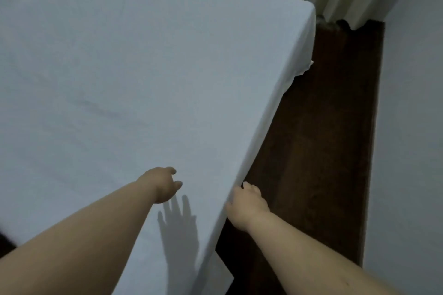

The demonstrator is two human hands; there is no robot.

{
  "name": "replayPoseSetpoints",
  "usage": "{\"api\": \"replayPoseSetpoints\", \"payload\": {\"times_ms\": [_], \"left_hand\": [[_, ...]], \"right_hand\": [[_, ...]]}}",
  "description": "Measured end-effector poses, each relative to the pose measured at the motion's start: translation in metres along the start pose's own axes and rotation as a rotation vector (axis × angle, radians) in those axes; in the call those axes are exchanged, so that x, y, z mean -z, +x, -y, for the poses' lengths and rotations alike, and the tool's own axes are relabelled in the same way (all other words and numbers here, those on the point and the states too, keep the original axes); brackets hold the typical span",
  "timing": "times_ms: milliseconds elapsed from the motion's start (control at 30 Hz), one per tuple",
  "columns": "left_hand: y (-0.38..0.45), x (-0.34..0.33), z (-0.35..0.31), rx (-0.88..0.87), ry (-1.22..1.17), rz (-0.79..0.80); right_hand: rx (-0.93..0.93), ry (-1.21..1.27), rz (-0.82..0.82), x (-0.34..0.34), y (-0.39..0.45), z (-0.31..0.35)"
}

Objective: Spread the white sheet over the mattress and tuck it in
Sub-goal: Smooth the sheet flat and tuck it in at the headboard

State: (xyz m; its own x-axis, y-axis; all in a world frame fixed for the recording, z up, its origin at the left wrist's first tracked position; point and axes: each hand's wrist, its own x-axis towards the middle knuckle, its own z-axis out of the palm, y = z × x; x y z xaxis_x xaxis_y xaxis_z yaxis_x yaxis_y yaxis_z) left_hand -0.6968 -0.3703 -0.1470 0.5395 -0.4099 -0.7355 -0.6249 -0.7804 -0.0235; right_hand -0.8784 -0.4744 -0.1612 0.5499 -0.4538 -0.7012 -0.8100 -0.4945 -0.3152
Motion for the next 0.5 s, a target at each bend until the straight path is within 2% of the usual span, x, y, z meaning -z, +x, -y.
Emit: {"api": "replayPoseSetpoints", "payload": {"times_ms": [233,400,500], "left_hand": [[0.083,0.035,-0.011,0.211,-0.252,-0.218],[0.204,0.083,-0.020,0.371,-0.429,-0.386],[0.265,0.095,-0.038,0.398,-0.450,-0.339]], "right_hand": [[0.292,-0.121,-0.049,0.060,0.099,0.037],[0.564,-0.417,-0.090,0.112,0.240,0.074],[0.604,-0.558,-0.042,0.143,0.323,0.041]]}}
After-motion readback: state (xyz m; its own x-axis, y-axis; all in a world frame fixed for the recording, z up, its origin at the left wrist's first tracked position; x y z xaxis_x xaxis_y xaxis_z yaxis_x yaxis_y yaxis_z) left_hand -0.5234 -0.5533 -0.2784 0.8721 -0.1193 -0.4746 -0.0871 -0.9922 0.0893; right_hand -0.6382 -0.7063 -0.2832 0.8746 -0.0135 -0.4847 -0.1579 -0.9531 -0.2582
